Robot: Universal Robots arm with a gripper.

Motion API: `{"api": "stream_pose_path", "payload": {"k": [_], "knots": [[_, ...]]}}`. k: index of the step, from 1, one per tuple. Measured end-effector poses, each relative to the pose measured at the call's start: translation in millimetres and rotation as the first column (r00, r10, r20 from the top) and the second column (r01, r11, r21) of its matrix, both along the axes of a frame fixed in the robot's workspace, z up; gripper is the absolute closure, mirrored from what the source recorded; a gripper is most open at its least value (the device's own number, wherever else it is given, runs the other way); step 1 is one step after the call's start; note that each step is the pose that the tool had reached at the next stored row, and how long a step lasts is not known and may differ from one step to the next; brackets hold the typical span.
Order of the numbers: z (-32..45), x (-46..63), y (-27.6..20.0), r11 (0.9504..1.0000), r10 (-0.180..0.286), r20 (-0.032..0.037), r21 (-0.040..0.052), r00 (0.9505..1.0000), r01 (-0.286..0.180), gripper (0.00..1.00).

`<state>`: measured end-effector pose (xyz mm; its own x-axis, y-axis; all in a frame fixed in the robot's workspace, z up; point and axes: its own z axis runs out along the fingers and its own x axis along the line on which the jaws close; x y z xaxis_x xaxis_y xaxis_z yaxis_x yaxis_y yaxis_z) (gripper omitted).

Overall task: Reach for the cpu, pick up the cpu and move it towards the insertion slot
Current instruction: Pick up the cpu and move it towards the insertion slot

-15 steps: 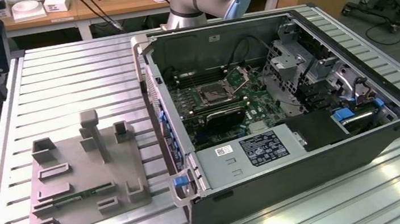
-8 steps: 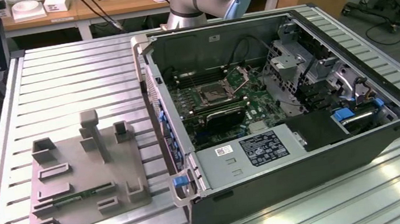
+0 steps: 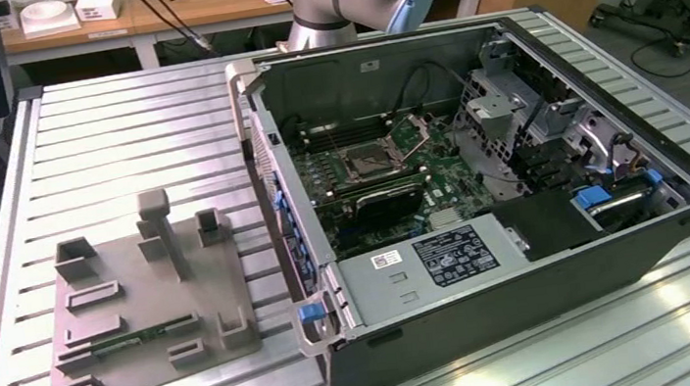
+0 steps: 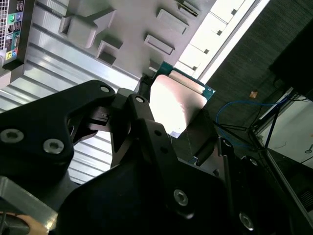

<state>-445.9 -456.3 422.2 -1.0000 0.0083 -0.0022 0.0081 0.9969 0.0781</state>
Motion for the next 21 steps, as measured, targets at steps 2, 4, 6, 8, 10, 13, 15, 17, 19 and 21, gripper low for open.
{"api": "stream_pose_path", "payload": {"k": [2,4,6,8,10,13,15,17,19,21], "knots": [[1.6,0.0,0.0,1.0000,0.000,0.0000,0.0000,1.0000,0.000,0.46],[2.7,0.0,0.0,1.0000,0.000,0.0000,0.0000,1.0000,0.000,0.46],[2.8,0.0,0.0,1.0000,0.000,0.0001,0.0001,1.0000,0.000,0.46],[2.8,0.0,0.0,1.0000,0.000,0.0001,0.0001,1.0000,0.000,0.46],[2.9,0.2,0.0,1.0000,0.000,0.0001,0.0000,1.0000,0.000,0.46],[2.9,2.1,0.0,1.0000,0.000,0.0001,-0.0001,1.0000,0.000,0.46],[2.9,3.7,0.0,1.0000,0.000,0.0000,0.0000,1.0000,0.000,0.46],[2.8,5.5,0.0,1.0000,0.000,0.0002,0.0000,1.0000,0.000,0.46],[2.8,6.7,0.0,1.0000,0.000,0.0001,0.0000,1.0000,0.000,0.46],[2.7,7.7,0.0,1.0000,0.000,0.0001,0.0000,1.0000,0.000,0.46]]}}
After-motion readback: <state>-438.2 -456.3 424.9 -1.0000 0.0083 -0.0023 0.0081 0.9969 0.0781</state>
